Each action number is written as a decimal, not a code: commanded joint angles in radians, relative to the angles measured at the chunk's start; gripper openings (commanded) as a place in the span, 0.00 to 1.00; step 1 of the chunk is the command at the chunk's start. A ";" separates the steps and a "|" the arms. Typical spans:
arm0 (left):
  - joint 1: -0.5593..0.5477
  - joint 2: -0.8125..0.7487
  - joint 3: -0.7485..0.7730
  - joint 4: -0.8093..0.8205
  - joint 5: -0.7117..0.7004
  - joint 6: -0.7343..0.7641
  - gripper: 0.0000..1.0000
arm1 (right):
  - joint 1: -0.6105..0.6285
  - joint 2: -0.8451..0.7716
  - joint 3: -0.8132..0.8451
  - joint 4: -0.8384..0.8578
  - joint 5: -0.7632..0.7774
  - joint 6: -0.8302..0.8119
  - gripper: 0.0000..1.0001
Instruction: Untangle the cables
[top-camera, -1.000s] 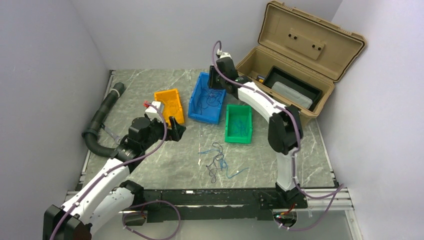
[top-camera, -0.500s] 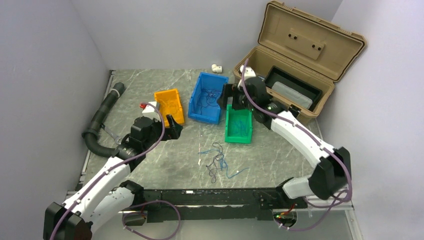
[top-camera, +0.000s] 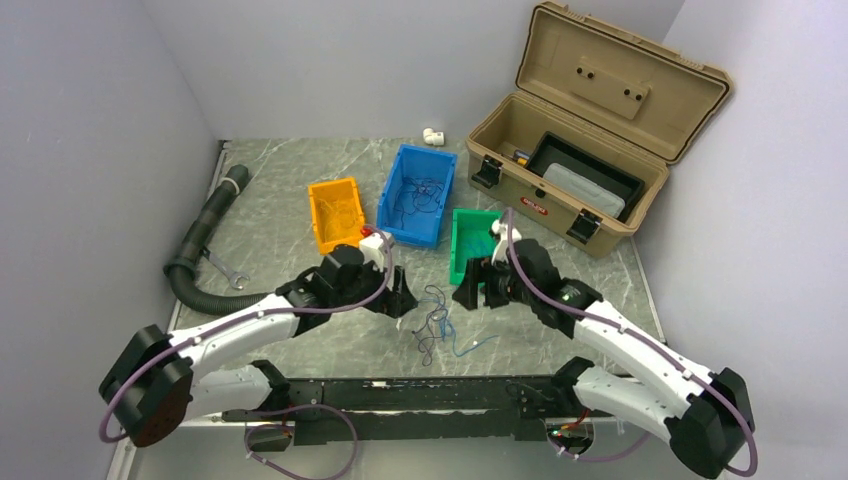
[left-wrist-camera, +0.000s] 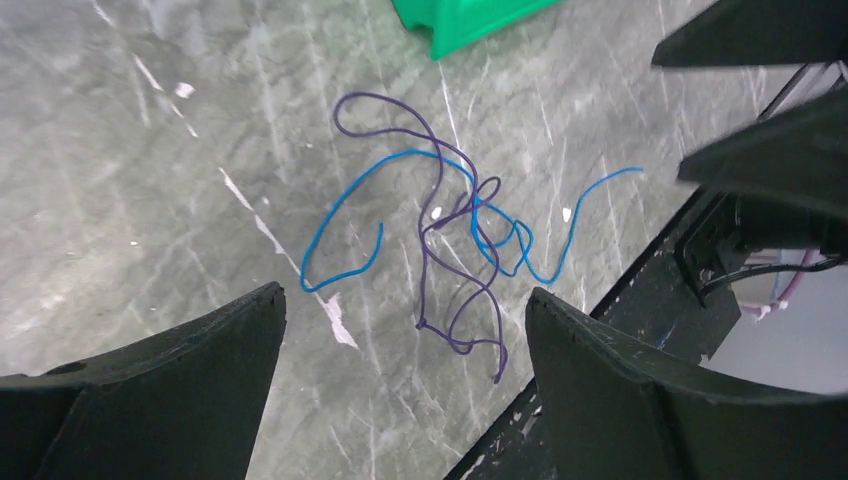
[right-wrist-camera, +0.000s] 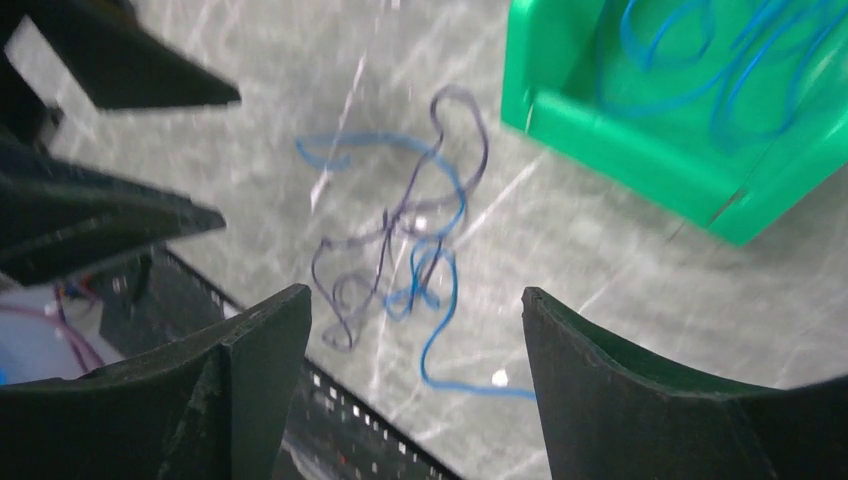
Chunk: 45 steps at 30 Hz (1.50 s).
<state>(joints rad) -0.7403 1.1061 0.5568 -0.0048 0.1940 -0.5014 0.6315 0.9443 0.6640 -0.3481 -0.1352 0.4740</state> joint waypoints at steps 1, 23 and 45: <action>-0.046 0.063 0.064 0.033 0.029 0.002 0.91 | 0.068 -0.065 -0.096 0.004 -0.078 0.059 0.78; -0.140 -0.006 0.004 -0.032 -0.021 -0.118 0.78 | 0.302 0.249 -0.109 0.234 0.114 0.088 0.49; -0.189 0.136 -0.008 0.040 -0.005 -0.249 0.78 | 0.313 0.127 -0.053 0.167 0.171 0.113 0.00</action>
<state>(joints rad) -0.9245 1.1702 0.5053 -0.0208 0.1513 -0.7238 0.9398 1.0760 0.5732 -0.1745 0.0185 0.5728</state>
